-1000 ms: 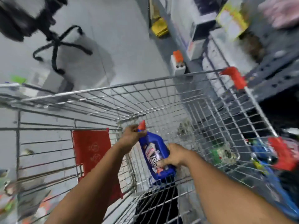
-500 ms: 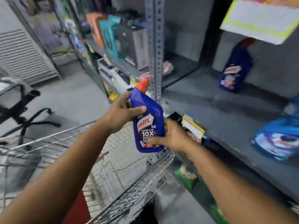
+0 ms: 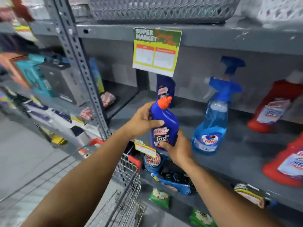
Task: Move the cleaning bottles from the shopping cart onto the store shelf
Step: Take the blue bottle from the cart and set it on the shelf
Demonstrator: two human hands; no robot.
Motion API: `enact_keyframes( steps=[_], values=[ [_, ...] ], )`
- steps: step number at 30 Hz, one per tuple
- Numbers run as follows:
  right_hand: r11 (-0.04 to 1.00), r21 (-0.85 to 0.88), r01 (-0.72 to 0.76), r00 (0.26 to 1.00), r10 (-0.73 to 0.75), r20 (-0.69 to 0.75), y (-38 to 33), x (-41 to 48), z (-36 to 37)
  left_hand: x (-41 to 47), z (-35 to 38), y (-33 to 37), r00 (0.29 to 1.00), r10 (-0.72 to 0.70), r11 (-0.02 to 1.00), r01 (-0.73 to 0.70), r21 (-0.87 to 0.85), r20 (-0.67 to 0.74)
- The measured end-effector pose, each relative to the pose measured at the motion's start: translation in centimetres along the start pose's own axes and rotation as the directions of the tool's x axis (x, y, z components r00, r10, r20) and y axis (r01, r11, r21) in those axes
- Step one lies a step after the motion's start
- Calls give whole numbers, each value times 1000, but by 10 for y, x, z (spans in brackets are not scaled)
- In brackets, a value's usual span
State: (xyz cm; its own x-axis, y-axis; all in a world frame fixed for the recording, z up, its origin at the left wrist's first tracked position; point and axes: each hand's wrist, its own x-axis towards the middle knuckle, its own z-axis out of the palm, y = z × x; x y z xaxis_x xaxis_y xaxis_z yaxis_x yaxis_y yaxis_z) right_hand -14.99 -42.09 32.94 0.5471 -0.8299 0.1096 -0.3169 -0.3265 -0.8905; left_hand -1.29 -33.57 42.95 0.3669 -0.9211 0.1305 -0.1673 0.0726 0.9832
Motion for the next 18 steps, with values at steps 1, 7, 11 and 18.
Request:
enact_keyframes(
  steps=[1, 7, 11, 18],
  values=[
    [1000, -17, -8, 999, 7, -41, 2, 6, 2, 12, -3, -2, 999, 0, 1000, 0, 2, 37],
    [997, -44, -59, 985, 51, -167, -1, 30, 9, 55, -14, -16, 989, -31, 998, 39, -53, 145],
    [1000, 22, -16, 975, 20, -223, -3, 17, 17, 44, -18, -56, 985, -22, 994, 40, -100, 174],
    [992, -71, -107, 980, 93, -178, 1, 8, 35, 17, -23, -116, 969, 49, 995, -67, 70, 242]
  ],
)
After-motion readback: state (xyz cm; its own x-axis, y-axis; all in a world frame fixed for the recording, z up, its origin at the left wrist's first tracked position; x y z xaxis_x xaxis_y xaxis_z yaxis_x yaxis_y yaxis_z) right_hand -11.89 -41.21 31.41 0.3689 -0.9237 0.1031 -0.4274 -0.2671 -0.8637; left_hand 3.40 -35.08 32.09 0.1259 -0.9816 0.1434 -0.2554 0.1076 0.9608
